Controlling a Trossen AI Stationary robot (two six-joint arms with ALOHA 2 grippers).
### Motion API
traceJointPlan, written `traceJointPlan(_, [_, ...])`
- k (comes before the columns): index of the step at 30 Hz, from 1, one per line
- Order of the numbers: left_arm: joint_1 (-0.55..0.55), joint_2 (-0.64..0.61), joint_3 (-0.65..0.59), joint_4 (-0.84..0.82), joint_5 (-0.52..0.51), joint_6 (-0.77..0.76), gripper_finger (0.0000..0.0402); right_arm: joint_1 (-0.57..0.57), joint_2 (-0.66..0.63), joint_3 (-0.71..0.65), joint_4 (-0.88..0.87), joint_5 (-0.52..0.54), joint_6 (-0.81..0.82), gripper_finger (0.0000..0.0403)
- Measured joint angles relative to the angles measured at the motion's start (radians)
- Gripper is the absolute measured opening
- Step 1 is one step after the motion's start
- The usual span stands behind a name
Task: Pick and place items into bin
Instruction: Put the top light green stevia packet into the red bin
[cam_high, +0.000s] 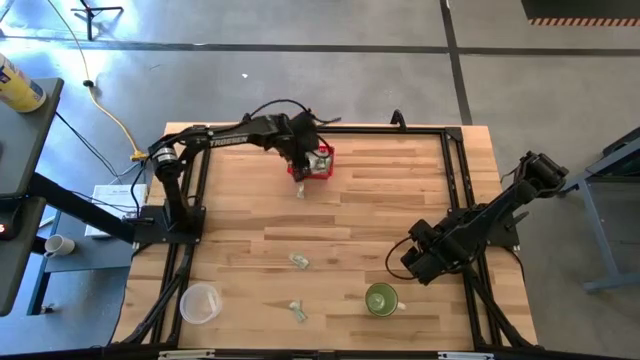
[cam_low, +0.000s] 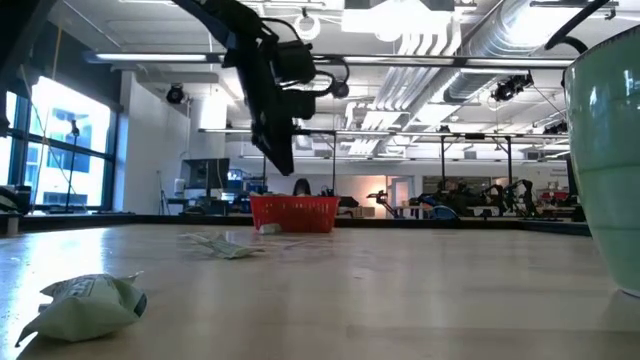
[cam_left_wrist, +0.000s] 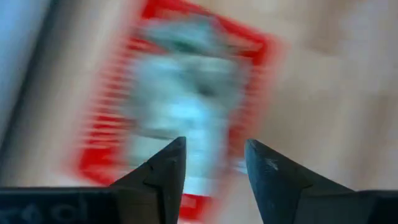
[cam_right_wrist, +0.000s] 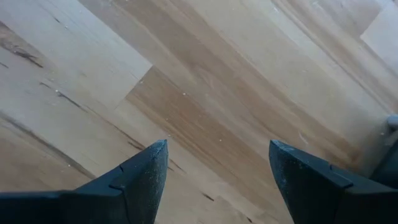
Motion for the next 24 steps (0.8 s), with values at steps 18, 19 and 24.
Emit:
traceJointPlan(18, [-0.292, 0.033, -0.157, 0.039, -0.343, -1.132, 0.0219, 0.000, 0.000, 0.000, -0.018, 0.037, -0.017, 0.0270])
traceJointPlan(19, [-0.283, 0.033, -0.157, 0.048, -0.344, -1.151, 0.0220, 0.000, 0.000, 0.000, -0.018, 0.037, -0.017, 0.0270])
traceJointPlan(24, [-0.262, 0.102, -0.160, 0.077, -0.325, -1.193, 0.0223, 0.000, 0.000, 0.000, -0.013, 0.036, -0.017, 0.0270])
